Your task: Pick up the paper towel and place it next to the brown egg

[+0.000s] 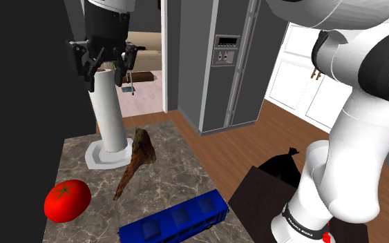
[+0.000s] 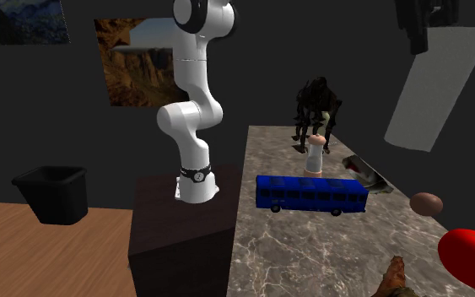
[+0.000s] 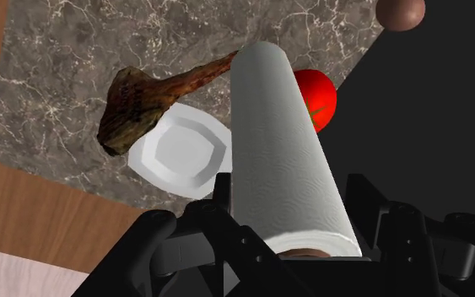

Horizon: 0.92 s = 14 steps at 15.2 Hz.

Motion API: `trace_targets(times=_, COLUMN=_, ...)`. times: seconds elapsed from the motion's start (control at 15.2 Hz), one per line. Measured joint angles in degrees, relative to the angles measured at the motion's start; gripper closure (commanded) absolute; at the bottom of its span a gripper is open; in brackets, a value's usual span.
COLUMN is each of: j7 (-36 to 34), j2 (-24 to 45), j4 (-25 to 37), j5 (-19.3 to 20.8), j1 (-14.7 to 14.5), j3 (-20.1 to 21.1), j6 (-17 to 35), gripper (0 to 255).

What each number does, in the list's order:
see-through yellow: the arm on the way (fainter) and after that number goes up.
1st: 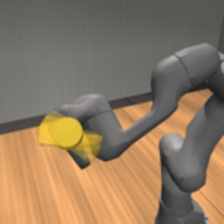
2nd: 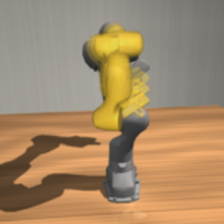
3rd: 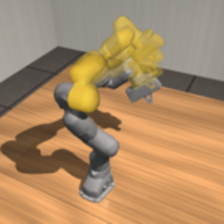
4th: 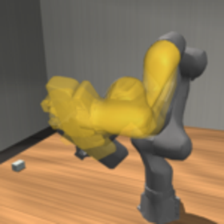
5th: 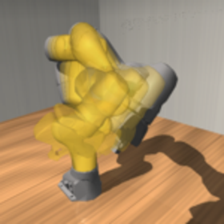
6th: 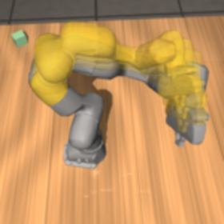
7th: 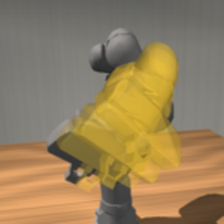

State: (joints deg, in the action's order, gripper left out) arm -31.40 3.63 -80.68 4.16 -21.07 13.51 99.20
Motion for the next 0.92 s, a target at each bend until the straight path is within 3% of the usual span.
trace_targets(times=0.4, j7=-8.53, j2=5.33, j4=6.76, j5=4.06, j1=-5.46, j3=3.7, j6=-2.4, gripper=255)
trace_targets(times=0.92, j7=-18.18, j2=19.41, j4=27.25, j5=11.83, j1=-16.23, j3=6.6, j6=-10.72, gripper=255)
